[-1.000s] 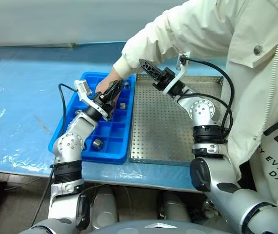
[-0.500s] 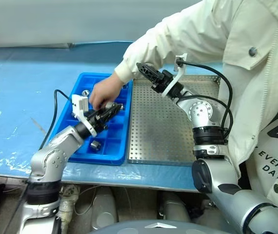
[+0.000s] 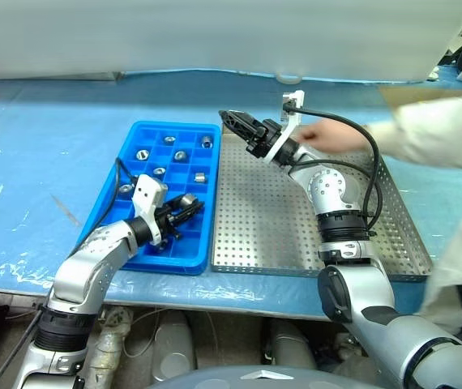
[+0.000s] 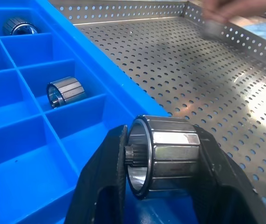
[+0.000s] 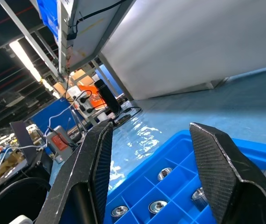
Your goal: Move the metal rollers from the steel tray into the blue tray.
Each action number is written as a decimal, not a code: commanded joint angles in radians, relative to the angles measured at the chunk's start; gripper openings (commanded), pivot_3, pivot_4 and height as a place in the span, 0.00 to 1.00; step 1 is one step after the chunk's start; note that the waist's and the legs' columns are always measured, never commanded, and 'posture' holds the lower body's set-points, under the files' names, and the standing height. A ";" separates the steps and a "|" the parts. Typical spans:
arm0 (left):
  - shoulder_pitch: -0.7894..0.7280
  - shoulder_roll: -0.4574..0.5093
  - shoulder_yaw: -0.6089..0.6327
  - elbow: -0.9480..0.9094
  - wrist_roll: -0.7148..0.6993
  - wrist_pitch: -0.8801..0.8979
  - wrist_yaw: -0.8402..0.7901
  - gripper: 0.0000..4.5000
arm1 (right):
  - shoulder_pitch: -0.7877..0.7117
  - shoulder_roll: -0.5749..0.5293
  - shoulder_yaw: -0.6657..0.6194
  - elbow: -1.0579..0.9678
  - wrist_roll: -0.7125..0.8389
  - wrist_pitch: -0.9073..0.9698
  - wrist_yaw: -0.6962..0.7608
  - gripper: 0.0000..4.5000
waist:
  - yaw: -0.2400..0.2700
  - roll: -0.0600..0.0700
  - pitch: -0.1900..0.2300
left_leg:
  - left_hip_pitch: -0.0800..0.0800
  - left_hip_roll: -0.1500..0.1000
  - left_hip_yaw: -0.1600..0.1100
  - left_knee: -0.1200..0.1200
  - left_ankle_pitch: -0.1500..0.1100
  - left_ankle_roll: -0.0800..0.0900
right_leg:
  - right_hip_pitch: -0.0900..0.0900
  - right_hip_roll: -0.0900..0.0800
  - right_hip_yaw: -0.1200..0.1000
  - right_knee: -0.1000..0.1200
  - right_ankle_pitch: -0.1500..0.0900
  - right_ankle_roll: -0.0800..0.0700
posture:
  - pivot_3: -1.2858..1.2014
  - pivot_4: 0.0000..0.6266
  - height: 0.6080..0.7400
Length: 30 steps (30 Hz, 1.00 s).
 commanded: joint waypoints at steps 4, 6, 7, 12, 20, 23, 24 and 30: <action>-0.013 0.024 0.003 0.049 0.062 -0.058 -0.024 0.75 | 0.006 -0.012 0.005 -0.035 -0.007 -0.024 0.008 0.60 | 0.000 0.000 0.000 | 0.001 0.000 0.000 0.000 0.000 0.000 | 0.001 0.000 0.000 0.000 0.000 0.000 | 0.60 0.24 1.00; -0.038 0.008 0.019 0.069 0.058 -0.067 -0.016 0.88 | 0.008 -0.017 0.009 -0.036 -0.015 -0.029 0.009 0.60 | 0.001 0.000 0.000 | 0.002 0.000 0.000 0.000 0.000 0.000 | 0.002 0.000 0.000 0.000 0.000 0.000 | 0.59 0.24 1.00; -0.045 0.006 0.020 0.074 0.059 -0.071 -0.018 0.95 | 0.008 -0.019 0.010 -0.035 -0.017 -0.031 0.008 0.60 | 0.000 0.000 0.000 | 0.002 0.000 0.000 0.000 0.000 0.000 | 0.002 0.000 0.000 0.000 0.000 0.000 | 0.59 0.24 1.00; -0.076 -0.013 0.027 0.070 0.041 -0.098 -0.047 0.95 | 0.014 -0.030 0.002 -0.045 -0.022 -0.038 0.000 0.60 | -0.001 0.000 0.000 | 0.002 0.000 0.000 0.000 0.000 0.000 | 0.002 0.000 0.000 0.001 0.000 0.000 | 0.58 0.24 1.00; -0.176 -0.092 0.027 0.083 -0.043 -0.109 -0.122 0.95 | 0.067 -0.120 0.011 -0.082 -0.079 -0.057 -0.011 0.60 | -0.002 0.000 0.000 | 0.002 0.000 0.001 0.001 0.001 0.001 | 0.003 0.000 0.000 0.001 0.000 0.000 | 0.54 0.24 1.00; -0.219 -0.115 0.014 0.132 -0.025 -0.150 -0.147 0.95 | 0.087 -0.150 0.002 -0.103 -0.087 -0.053 -0.037 0.60 | -0.010 0.000 0.000 | 0.002 0.000 0.001 0.001 0.001 0.001 | 0.003 0.000 0.001 0.001 0.000 0.000 | 0.52 0.24 1.00; -0.245 -0.130 0.012 0.158 -0.026 -0.167 -0.156 0.95 | 0.099 -0.162 -0.004 -0.119 -0.089 -0.049 -0.045 0.60 | -0.017 0.000 0.000 | 0.003 0.000 0.001 0.001 0.001 0.001 | 0.003 0.000 0.001 0.001 0.000 0.000 | 0.51 0.24 1.00; -0.396 -0.211 -0.023 0.346 0.001 -0.249 -0.240 0.95 | 0.208 -0.251 -0.020 -0.251 -0.118 -0.019 -0.130 0.60 | -0.035 0.000 0.000 | 0.003 -0.001 0.002 0.002 0.002 0.003 | 0.004 0.000 0.002 0.001 0.000 0.000 | 0.45 0.24 1.00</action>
